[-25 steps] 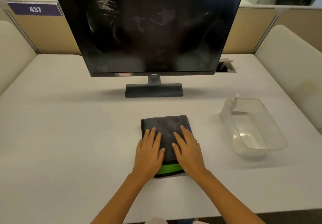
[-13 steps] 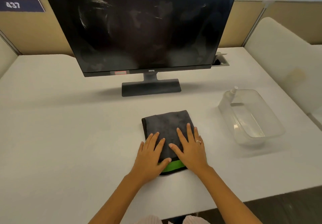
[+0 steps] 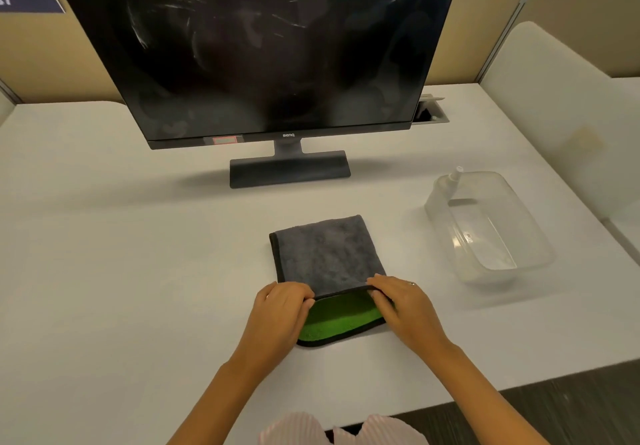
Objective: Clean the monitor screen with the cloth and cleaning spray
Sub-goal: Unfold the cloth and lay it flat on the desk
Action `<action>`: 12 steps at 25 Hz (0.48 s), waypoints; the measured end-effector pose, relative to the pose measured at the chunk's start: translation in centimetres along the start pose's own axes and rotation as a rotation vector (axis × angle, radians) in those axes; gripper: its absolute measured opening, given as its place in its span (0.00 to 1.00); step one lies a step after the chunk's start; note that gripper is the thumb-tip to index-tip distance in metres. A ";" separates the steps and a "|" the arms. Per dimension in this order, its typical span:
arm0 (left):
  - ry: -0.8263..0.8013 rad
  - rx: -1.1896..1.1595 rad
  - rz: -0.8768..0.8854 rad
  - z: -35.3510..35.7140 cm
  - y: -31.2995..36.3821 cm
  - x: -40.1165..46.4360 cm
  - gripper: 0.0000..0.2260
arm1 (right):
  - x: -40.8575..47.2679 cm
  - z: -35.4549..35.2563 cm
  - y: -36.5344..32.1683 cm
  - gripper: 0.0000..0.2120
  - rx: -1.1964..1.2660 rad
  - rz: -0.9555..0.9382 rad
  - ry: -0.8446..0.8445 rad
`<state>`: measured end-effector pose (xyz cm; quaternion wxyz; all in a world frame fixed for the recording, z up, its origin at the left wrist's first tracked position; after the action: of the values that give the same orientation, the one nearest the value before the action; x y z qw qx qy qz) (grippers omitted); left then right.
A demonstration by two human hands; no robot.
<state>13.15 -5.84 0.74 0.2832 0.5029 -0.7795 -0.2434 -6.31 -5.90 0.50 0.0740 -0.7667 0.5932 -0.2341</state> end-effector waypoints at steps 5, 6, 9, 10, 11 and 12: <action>-0.089 0.090 0.096 1.7 0.9 -1.3 0.06 | -0.5 1.0 -0.3 0.08 -0.102 -0.069 -0.127; -0.085 0.048 0.062 1.6 0.4 -1.4 0.04 | -0.5 1.1 -0.5 0.08 -0.114 -0.090 -0.142; 0.096 -0.264 -0.222 -0.1 -2.8 -1.1 0.06 | 0.4 1.6 -2.1 0.13 -0.077 -0.155 -0.200; 0.221 -0.324 -0.319 -1.3 -4.3 -0.8 0.06 | 0.8 2.0 -2.8 0.16 -0.047 -0.161 -0.230; 0.323 -0.344 -0.415 -2.2 -5.9 -0.4 0.07 | 1.4 2.5 -3.5 0.18 -0.016 -0.163 -0.255; 0.372 -0.348 -0.512 -2.7 -7.2 0.2 0.09 | 2.1 3.1 -4.2 0.18 0.009 -0.163 -0.274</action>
<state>19.62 -8.96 -2.12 0.4312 0.6618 -0.5104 -0.3399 -0.90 -7.18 -0.02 0.1384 -0.8367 0.5124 -0.1351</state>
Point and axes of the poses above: each hand's wrist, its own x-axis towards the middle knuckle, its own z-axis out of the palm, y = z × x, the point moved 10 cm from there along x, towards the middle knuckle, and after that the axes turned 9 degrees about -x, right-handed, at the moved point
